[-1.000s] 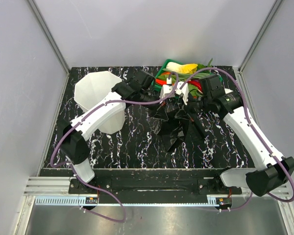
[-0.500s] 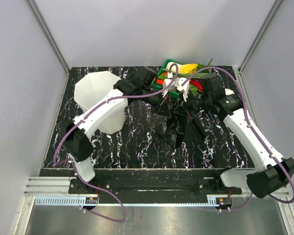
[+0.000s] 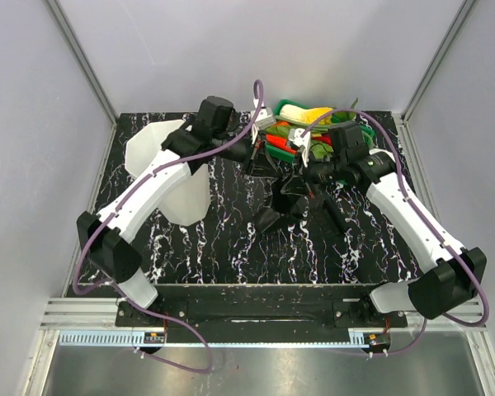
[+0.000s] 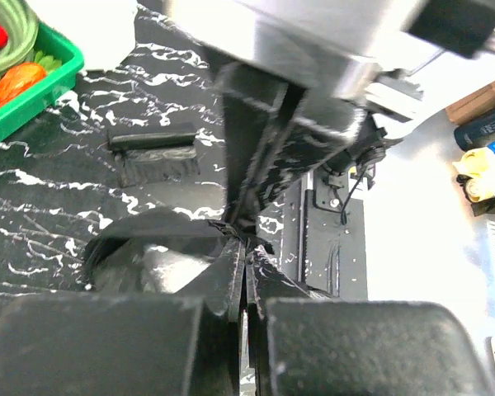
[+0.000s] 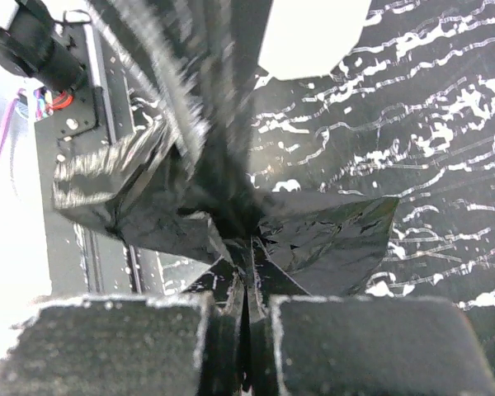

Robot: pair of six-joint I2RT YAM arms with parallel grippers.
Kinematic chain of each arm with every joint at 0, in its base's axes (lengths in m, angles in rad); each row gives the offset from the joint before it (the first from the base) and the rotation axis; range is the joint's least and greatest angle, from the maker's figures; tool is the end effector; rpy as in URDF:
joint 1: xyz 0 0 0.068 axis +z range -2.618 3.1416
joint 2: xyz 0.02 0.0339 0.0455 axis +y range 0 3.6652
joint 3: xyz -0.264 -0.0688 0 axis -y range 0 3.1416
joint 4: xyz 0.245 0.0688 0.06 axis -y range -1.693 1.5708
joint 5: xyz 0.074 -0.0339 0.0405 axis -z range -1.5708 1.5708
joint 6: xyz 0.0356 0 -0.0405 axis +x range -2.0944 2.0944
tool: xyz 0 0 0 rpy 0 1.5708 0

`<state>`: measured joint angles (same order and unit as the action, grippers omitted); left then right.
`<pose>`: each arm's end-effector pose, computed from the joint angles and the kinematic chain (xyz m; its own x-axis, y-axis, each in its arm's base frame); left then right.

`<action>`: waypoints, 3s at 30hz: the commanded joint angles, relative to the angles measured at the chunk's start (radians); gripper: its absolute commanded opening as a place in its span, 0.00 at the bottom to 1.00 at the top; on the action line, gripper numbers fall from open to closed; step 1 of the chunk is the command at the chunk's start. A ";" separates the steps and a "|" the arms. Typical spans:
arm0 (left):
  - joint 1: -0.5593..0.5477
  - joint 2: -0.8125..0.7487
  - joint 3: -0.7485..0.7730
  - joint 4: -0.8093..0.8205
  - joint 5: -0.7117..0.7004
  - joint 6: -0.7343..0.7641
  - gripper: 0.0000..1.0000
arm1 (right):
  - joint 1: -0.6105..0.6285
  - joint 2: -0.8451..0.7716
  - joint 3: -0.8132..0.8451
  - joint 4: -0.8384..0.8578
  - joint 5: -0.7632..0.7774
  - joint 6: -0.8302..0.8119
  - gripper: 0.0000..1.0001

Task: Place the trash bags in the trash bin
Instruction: Unfold the trash bag at the center of the board.

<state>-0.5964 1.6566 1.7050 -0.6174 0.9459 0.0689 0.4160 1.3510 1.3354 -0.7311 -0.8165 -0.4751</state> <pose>0.2852 -0.2285 0.3972 -0.3832 0.3088 -0.8705 0.9224 0.0792 -0.3779 0.2461 0.1371 0.3605 -0.2021 -0.4317 -0.8791 -0.9653 0.2392 0.1044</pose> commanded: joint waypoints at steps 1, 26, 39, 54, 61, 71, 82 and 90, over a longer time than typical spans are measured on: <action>-0.002 -0.096 0.027 0.160 0.096 -0.050 0.00 | -0.008 0.031 0.073 -0.066 -0.064 0.041 0.00; -0.037 -0.076 -0.123 0.222 -0.167 0.019 0.00 | -0.008 0.002 0.177 -0.149 -0.061 0.020 0.00; -0.028 -0.061 -0.116 0.209 -0.199 0.054 0.00 | -0.008 -0.010 0.205 -0.229 -0.104 -0.050 0.00; -0.052 -0.101 -0.087 0.023 -0.001 0.212 0.11 | -0.011 -0.021 0.220 -0.201 0.048 -0.046 0.00; -0.031 -0.123 -0.058 -0.084 -0.055 0.331 0.00 | -0.011 -0.010 0.266 -0.257 0.056 -0.080 0.00; -0.014 -0.120 0.019 -0.159 -0.122 0.427 0.37 | -0.016 -0.009 0.297 -0.309 0.076 -0.112 0.00; 0.017 -0.126 0.005 -0.186 -0.038 0.470 0.71 | -0.036 -0.027 0.295 -0.333 0.059 -0.145 0.00; 0.015 -0.112 -0.007 -0.205 0.077 0.462 0.63 | -0.039 -0.029 0.285 -0.357 0.048 -0.180 0.00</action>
<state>-0.5827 1.5696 1.6825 -0.8333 0.9123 0.5251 0.3840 1.3567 1.5970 -1.0756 -0.7525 -0.6266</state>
